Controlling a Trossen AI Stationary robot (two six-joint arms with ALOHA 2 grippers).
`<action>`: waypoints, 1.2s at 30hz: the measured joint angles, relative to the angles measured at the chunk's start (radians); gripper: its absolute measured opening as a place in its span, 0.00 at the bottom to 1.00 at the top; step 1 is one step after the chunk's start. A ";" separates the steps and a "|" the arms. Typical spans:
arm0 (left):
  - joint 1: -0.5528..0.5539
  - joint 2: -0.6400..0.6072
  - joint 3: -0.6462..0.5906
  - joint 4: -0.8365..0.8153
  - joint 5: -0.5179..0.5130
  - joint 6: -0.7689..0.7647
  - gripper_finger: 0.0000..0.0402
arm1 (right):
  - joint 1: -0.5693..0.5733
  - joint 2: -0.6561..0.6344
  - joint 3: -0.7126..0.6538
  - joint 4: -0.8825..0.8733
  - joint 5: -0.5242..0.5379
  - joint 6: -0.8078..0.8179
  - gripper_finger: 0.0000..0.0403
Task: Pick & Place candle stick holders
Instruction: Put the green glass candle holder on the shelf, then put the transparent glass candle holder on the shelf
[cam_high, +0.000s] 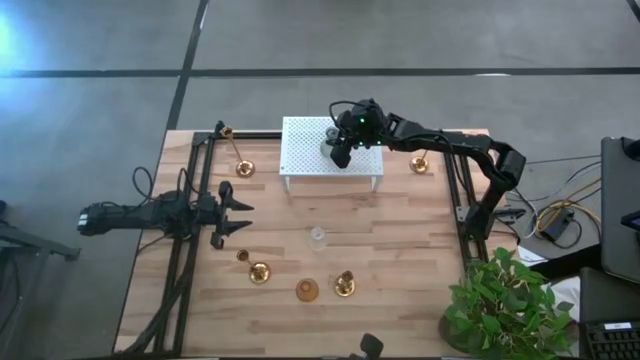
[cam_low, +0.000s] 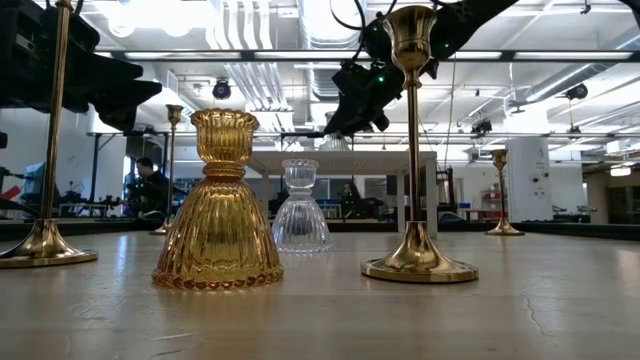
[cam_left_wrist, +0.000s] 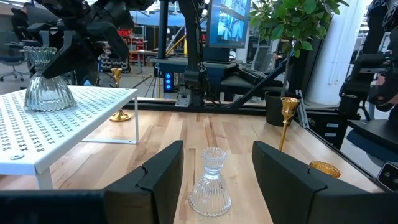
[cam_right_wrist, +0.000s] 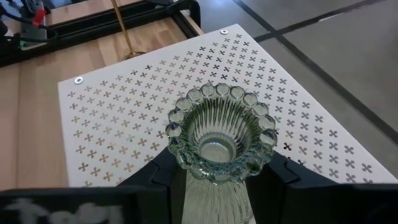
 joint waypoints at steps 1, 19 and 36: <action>0.000 0.000 0.000 0.000 0.000 0.000 0.49 | 0.000 0.000 0.000 0.000 0.001 -0.001 0.31; 0.000 0.000 0.000 0.000 0.000 0.000 0.49 | 0.000 0.002 0.004 -0.005 -0.001 -0.003 0.54; 0.000 0.000 0.000 0.000 0.000 0.000 0.49 | 0.002 -0.182 0.006 -0.077 0.001 -0.024 0.81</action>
